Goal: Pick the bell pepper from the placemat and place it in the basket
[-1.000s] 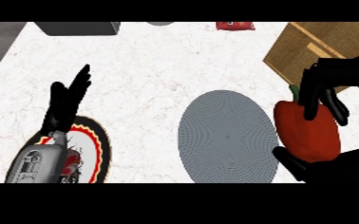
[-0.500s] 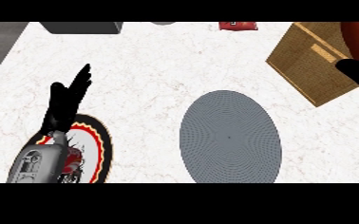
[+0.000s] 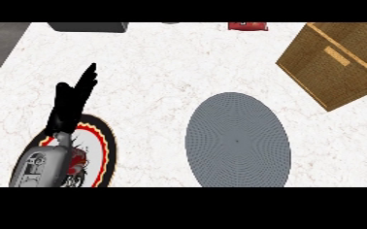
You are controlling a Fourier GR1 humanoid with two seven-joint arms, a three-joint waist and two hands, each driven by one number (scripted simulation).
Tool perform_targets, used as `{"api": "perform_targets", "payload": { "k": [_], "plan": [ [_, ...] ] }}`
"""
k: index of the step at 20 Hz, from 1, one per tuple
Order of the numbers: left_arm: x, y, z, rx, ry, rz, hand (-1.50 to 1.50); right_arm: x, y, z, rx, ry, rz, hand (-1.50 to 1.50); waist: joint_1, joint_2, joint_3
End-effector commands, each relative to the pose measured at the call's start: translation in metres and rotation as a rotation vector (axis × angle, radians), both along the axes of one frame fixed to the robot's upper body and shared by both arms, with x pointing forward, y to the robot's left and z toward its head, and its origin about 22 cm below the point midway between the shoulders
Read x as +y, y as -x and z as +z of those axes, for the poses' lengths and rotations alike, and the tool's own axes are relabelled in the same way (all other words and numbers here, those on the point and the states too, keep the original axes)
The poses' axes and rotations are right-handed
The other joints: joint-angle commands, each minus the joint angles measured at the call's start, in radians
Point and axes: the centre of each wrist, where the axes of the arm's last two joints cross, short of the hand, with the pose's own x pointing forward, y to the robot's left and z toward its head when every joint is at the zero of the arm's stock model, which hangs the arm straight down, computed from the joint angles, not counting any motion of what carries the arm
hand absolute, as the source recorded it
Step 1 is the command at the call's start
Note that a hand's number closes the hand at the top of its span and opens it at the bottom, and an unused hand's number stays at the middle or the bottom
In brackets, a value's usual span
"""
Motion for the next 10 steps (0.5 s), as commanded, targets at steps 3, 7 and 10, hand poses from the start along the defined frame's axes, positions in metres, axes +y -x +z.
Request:
{"api": "perform_targets", "payload": {
  "k": [3,7,10],
  "plan": [
    [-0.005,-0.004,-0.005,0.006,0.004,-0.003,0.00,-0.056,-0.036,-0.017,0.023,0.097,-0.093,1.50,0.001,0.004,0.000],
    [-0.005,0.001,0.003,0.009,0.012,0.005,0.00,-0.094,-0.051,-0.018,0.008,0.072,-0.062,1.50,0.007,0.001,0.001],
    [0.020,-0.003,-0.003,-0.006,0.003,-0.003,0.00,-0.112,-0.060,-0.041,0.019,0.073,-0.002,1.50,0.001,0.002,0.000]
  ]
}}
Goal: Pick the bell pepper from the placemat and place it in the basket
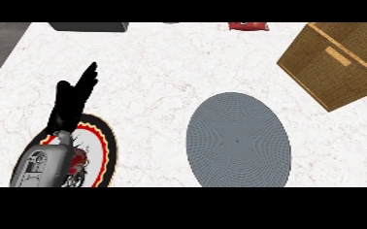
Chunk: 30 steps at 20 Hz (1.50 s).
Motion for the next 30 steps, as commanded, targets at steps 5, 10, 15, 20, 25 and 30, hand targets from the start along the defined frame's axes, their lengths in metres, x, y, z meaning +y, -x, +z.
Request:
{"api": "perform_targets", "payload": {
  "k": [5,10,15,20,25,30],
  "plan": [
    [0.008,0.000,0.005,0.010,0.010,0.003,0.00,-0.028,-0.034,-0.023,0.041,-0.013,0.080,1.50,0.002,-0.004,0.000],
    [-0.003,-0.005,-0.002,0.004,0.013,-0.016,0.00,-0.040,-0.048,-0.068,0.067,0.036,0.081,1.50,-0.003,-0.002,0.000],
    [-0.006,-0.001,0.001,-0.006,0.004,-0.021,0.00,-0.041,-0.059,-0.118,0.211,-0.133,0.037,1.50,0.003,-0.001,0.000],
    [0.005,0.002,-0.004,-0.002,0.001,-0.013,0.00,-0.050,-0.060,-0.149,0.188,-0.254,0.048,-1.50,0.012,0.004,0.001],
    [0.008,0.005,0.001,-0.006,0.010,0.007,0.00,-0.068,-0.052,-0.150,0.085,-0.372,0.061,-1.50,0.002,0.000,0.001],
    [0.008,-0.002,0.008,0.004,-0.002,-0.007,0.00,-0.076,-0.053,-0.108,-0.073,-0.520,-0.003,-1.50,0.005,0.001,0.001]
  ]
}}
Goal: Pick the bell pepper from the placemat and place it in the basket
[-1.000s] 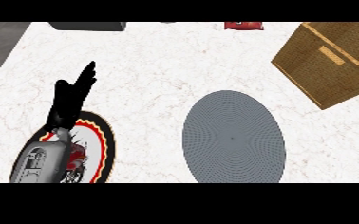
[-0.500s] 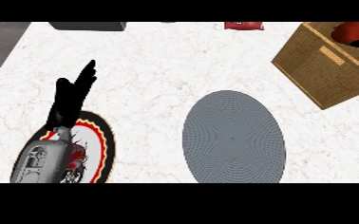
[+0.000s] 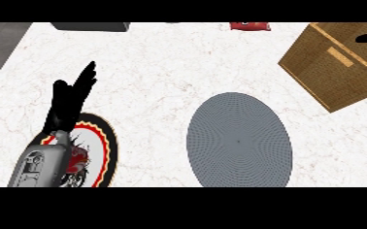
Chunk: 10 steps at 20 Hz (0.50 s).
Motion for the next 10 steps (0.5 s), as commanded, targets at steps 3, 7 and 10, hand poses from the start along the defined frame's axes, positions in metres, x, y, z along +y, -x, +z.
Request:
{"api": "perform_targets", "payload": {
  "k": [3,7,10],
  "plan": [
    [0.004,0.001,0.002,0.006,-0.012,0.007,0.00,-0.038,0.022,0.022,-0.150,-0.165,-0.154,-1.50,-0.005,0.000,0.000],
    [0.001,-0.007,0.001,-0.012,-0.005,-0.005,0.00,-0.063,0.039,0.029,-0.119,-0.192,-0.264,-1.50,0.001,0.005,0.000],
    [-0.008,-0.013,0.007,-0.019,0.011,-0.002,0.00,-0.106,0.078,0.017,-0.131,-0.270,-0.301,-1.50,-0.002,0.014,0.004]
  ]
}}
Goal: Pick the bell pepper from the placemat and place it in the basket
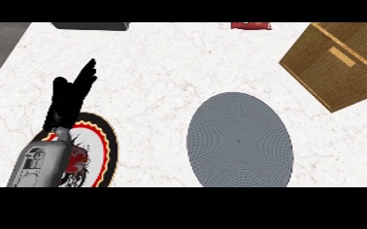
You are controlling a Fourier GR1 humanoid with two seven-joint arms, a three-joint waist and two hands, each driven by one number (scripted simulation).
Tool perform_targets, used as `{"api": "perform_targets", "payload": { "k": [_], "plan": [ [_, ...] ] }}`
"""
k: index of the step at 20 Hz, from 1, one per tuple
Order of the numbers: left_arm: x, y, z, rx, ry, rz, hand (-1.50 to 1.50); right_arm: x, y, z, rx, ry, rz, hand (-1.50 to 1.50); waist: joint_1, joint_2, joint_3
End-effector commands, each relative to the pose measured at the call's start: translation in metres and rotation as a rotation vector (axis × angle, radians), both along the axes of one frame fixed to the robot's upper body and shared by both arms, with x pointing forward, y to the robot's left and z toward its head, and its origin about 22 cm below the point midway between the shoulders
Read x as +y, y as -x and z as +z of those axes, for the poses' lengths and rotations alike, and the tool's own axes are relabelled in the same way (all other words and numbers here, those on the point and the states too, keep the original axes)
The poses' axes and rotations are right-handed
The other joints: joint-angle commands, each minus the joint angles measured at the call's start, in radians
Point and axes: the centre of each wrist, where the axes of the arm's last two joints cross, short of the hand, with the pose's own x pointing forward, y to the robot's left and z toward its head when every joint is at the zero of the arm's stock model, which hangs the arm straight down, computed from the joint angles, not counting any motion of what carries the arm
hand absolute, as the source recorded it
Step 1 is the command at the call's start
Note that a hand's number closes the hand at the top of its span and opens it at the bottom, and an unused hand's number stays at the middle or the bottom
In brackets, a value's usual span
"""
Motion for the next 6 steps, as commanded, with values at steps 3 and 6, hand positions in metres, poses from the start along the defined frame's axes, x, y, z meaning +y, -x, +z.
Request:
{"api": "perform_targets", "payload": {
  "k": [3,6],
  "plan": [
    [0.011,-0.002,-0.001,-0.009,-0.008,0.005,0.00,-0.057,0.056,0.010,0.001,-0.101,-0.088,-1.50,0.004,0.007,0.002],
    [-0.006,0.002,0.001,-0.019,0.004,-0.003,0.00,-0.082,0.089,0.013,0.015,-0.097,-0.089,-1.50,0.006,0.008,0.005]
  ]
}}
